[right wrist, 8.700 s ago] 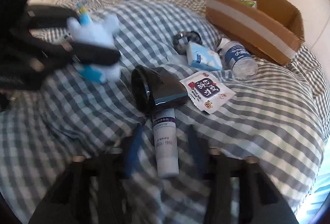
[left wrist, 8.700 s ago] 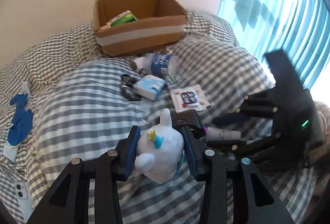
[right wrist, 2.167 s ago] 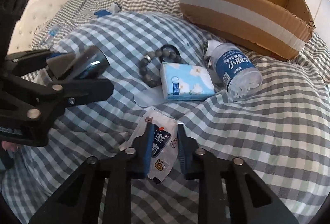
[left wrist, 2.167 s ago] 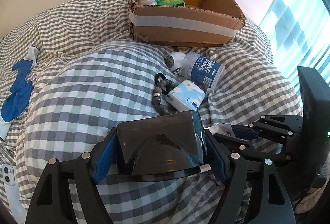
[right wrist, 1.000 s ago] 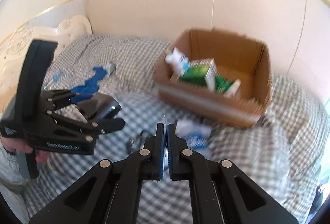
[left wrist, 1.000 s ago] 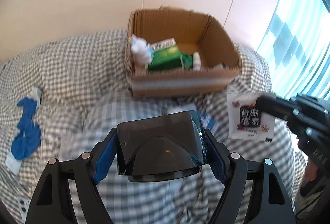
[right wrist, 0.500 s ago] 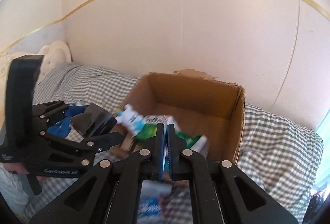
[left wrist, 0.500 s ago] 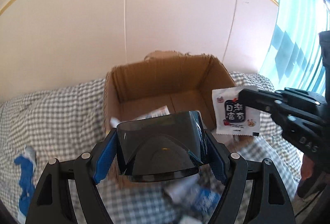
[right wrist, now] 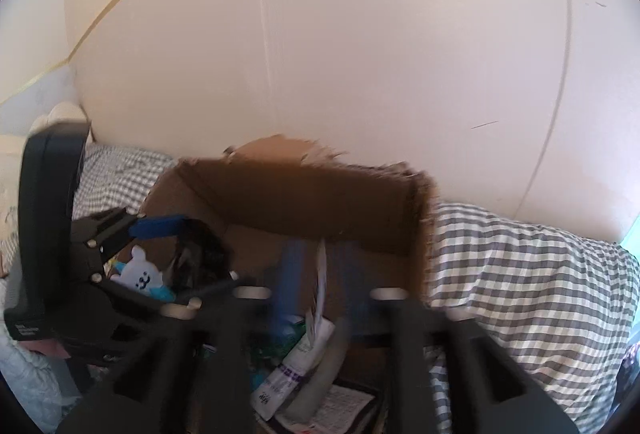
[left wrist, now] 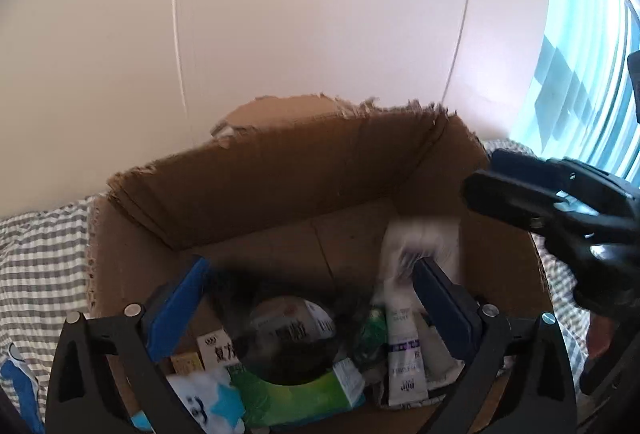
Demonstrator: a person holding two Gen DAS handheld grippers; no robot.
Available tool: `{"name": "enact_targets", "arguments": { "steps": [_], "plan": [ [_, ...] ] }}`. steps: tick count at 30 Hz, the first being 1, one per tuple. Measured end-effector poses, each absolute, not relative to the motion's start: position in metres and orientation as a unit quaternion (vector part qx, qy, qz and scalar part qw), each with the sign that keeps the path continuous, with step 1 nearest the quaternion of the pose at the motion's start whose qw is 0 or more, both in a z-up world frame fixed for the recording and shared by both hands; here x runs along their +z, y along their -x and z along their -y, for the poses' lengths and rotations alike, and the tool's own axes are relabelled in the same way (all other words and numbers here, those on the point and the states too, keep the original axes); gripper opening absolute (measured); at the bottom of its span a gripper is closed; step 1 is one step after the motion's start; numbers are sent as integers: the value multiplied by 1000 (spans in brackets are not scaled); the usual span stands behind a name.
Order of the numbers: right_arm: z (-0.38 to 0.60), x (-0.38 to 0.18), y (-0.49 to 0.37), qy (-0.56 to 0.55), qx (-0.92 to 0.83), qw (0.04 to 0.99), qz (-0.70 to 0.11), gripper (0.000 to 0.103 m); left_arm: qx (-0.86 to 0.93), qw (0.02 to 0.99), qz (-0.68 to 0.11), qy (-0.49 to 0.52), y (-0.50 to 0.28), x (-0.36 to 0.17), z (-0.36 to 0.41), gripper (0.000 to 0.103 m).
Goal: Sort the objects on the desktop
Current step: 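Carry the black item and snack packet into the cardboard box and release both, then move both grippers back toward the tissue pack and water bottle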
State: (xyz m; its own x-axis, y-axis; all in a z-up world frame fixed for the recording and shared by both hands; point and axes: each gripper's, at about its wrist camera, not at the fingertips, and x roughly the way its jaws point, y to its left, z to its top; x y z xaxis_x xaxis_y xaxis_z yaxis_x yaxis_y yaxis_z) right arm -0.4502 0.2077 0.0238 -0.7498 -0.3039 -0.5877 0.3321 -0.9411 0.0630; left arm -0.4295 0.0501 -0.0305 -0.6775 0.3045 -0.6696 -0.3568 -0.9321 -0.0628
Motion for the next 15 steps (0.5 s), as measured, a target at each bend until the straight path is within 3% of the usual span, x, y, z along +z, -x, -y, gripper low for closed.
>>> {"name": "enact_targets", "arguments": {
  "steps": [1,15],
  "plan": [
    [-214,26,449,-302,-939,164,-11,61,915,179,-38,360,429,-31,-49,103],
    [-231,4,375,-317,-936,151,15,61,928,131,-46,345,360,12,-17,103]
  ]
}}
